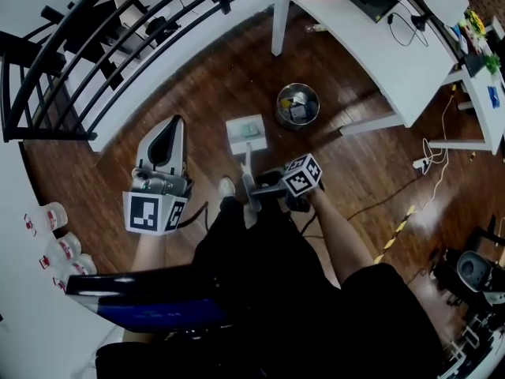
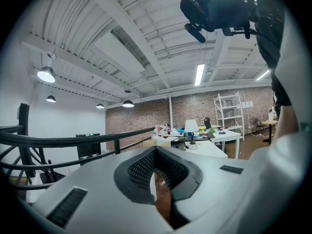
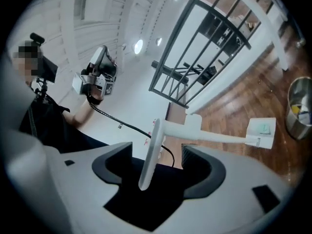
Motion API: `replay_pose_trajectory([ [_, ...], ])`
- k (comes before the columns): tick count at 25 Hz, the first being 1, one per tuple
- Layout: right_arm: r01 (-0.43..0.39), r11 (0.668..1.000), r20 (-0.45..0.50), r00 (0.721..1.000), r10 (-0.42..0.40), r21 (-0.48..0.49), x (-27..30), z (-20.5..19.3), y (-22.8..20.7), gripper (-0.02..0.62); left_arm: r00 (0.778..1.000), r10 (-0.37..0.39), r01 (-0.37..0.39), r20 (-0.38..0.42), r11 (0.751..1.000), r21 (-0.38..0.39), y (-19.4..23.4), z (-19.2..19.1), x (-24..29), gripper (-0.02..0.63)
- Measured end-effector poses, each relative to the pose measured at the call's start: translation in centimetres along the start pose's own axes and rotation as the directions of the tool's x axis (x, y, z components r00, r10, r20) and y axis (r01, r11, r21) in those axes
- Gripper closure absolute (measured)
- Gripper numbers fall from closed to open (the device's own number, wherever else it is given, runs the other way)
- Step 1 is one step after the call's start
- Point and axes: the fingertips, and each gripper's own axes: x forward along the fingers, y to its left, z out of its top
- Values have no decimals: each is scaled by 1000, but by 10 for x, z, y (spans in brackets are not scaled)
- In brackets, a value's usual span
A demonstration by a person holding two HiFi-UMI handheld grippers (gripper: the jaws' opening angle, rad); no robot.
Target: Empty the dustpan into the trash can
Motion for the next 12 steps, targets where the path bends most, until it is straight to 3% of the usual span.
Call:
replay_pose_trajectory([
  [12, -53, 996, -69, 996, 58, 72, 49, 7, -2, 273, 999, -41, 41, 5, 999, 26, 33, -1, 35, 600],
])
